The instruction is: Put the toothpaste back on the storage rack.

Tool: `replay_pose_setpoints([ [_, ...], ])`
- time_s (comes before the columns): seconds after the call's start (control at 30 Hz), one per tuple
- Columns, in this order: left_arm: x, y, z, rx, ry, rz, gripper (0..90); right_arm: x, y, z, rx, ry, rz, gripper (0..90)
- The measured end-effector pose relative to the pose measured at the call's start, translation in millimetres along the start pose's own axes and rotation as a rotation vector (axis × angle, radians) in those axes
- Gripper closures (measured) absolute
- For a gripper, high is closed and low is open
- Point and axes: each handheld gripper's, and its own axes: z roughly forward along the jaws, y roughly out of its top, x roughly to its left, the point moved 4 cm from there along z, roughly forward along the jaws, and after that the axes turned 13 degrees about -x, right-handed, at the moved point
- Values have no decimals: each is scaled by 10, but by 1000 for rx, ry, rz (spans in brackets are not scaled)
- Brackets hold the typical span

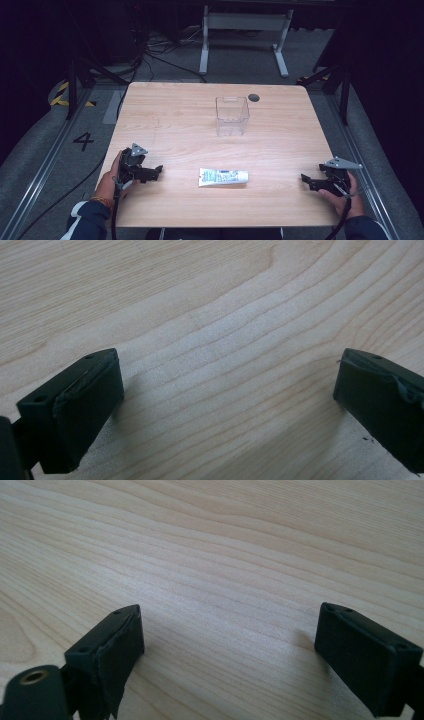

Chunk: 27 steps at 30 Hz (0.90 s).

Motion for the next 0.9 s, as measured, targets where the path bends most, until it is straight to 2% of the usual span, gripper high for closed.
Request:
replay_pose_setpoints([
  [0.1,-2,-5,-5,-2,0,-2,3,0,0,0,0,-1,0,126],
  [0.2,25,-19,-22,-11,-14,17,5,-1,6,1,6,4,-1,126],
  [0.27,42,-31,-44,0,-38,30,5,-5,15,-1,25,11,-8,126],
  [0.33,43,-31,-43,0,-39,30,5,2,34,-8,49,17,-13,151],
  [0.47,36,-36,-47,-2,-43,27,3,82,86,-27,74,50,-50,176],
  [0.53,35,-47,-56,-7,-56,37,3,148,131,-35,76,83,-61,175],
  [0.57,45,-45,-59,-8,-63,54,5,184,156,-38,75,111,-65,171],
  [0.7,45,-50,-63,-1,-85,57,2,361,251,-31,83,179,-112,184],
  [0.77,53,-53,-68,1,-100,71,2,447,299,-28,82,207,-136,203],
  [0.8,71,-48,-68,-4,-103,94,2,511,338,-28,77,230,-151,210],
  [0.9,71,-49,-70,-3,-103,94,2,640,429,-17,70,262,-189,210],
])
